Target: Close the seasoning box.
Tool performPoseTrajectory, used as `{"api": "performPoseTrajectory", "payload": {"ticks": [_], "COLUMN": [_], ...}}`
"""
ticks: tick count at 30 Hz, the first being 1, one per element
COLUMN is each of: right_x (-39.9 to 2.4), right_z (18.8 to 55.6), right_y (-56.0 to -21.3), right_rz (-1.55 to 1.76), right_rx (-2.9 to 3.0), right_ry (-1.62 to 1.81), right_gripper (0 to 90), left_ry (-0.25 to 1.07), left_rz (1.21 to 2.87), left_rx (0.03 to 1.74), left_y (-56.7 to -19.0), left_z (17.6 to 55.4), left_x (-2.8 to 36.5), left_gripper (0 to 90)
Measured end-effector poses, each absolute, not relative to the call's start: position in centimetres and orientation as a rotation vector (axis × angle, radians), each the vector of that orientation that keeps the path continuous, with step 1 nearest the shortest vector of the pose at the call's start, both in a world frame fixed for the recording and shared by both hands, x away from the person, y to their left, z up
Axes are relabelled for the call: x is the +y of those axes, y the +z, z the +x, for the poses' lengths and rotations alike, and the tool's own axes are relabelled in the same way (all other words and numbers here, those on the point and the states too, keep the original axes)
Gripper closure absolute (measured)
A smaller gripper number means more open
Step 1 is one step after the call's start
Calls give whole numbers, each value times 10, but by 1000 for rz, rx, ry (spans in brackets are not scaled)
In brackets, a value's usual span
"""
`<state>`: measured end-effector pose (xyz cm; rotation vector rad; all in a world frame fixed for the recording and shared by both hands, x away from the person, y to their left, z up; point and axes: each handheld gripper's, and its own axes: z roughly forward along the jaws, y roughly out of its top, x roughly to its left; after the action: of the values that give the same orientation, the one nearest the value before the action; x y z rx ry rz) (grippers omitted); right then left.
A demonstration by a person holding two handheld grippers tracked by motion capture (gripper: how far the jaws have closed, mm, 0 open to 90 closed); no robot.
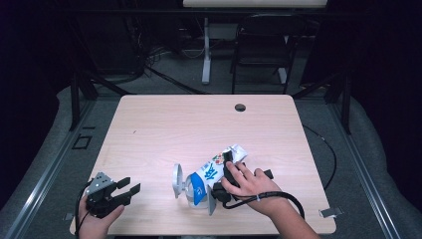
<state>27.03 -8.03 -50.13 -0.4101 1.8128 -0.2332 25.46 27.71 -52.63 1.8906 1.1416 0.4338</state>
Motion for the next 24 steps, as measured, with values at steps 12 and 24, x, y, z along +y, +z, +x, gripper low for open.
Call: {"api": "performPoseTrajectory", "payload": {"ticks": [12, 24], "right_x": [-80, -81], "right_z": [270, 270], "right_y": [-501, -501], "right_rz": [-415, -424], "right_rx": [1809, 1803], "right_ry": [-235, -234], "right_gripper": [544, 548], "left_ry": [435, 436], "left_rz": [1890, 1889], "left_rx": [1142, 1142], "left_y": [-526, -526], "left_z": [255, 255], "left_x": [277, 277], "left_gripper": [506, 505]}}
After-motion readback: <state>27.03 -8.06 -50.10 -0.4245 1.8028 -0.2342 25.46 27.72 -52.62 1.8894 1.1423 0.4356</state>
